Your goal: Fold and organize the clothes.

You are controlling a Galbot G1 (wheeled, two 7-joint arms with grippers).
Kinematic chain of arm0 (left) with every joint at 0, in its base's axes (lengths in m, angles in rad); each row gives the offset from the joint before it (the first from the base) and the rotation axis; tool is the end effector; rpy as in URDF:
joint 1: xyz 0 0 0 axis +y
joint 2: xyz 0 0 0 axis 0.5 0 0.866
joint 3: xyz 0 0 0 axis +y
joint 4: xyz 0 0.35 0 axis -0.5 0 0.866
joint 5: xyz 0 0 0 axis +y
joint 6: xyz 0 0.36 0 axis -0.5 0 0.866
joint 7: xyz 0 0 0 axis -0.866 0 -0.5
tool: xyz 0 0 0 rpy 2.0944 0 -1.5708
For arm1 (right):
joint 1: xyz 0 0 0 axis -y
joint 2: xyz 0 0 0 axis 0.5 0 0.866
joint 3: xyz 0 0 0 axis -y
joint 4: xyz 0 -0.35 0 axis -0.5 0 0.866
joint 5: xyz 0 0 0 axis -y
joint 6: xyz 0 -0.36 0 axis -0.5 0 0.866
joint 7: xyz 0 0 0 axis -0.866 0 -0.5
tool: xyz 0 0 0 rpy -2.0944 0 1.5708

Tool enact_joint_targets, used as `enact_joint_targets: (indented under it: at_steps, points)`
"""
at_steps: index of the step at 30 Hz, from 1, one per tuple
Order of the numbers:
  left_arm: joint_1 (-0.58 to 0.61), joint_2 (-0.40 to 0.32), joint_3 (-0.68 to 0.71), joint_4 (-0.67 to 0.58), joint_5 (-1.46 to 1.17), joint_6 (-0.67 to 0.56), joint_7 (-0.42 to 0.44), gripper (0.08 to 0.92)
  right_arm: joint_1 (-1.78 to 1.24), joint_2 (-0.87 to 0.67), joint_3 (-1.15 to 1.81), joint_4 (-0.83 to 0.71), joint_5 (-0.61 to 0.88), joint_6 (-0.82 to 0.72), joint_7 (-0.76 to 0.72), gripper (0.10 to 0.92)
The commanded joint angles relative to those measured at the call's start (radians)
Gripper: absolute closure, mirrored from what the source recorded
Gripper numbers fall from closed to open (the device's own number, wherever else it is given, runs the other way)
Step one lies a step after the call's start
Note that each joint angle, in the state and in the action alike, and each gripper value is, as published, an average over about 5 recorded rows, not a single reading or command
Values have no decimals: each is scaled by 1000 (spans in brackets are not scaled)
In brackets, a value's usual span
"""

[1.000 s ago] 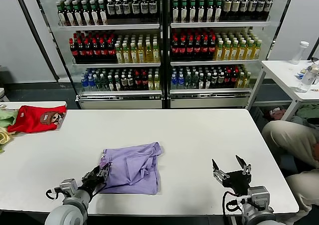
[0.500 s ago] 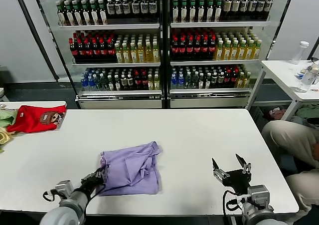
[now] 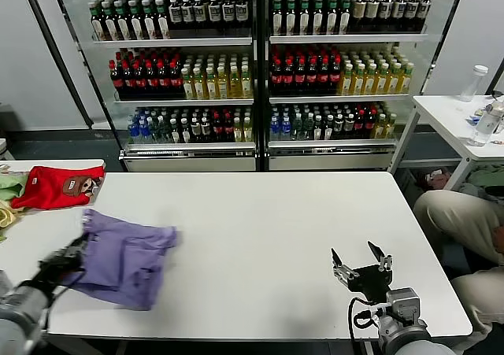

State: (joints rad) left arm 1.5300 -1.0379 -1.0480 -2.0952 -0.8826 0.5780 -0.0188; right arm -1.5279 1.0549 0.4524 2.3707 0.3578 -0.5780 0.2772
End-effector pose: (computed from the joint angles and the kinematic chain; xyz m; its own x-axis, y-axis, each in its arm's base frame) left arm 0.2078 0.2206 -0.1845 -0.9421 -0.0310 0.3338 -0.0949 0.9796 -0.1771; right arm 0.1809 -0.0298 -0.1943 -0.9422 -0.0810 0.3252 -0.1396 0.9770 -0.1611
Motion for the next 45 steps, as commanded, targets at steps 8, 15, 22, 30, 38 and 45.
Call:
enact_joint_targets:
  at_steps: [8,15,22,30,38,45]
  points:
    - [-7,-166,537,-259,371,5,37,887,4,6,0,-11,-1,1,-3,203]
    - [-145,-467,932,-95,648,-31,60,887,-12,-3,5,-5,-4,1,-3,203]
    - [-353,-555,859,49,613,-119,-3,821,-26,1,10,11,-8,1,-3,203]
    - [-366,-415,712,-37,579,-134,4,598,-1,-3,1,-1,-6,0,-3,203]
    - [-212,-191,425,-88,684,-255,62,364,150,3,-73,-90,45,0,-9,203]
    - [-82,-166,253,-48,743,-360,113,197,417,106,-336,-293,198,-2,19,203]
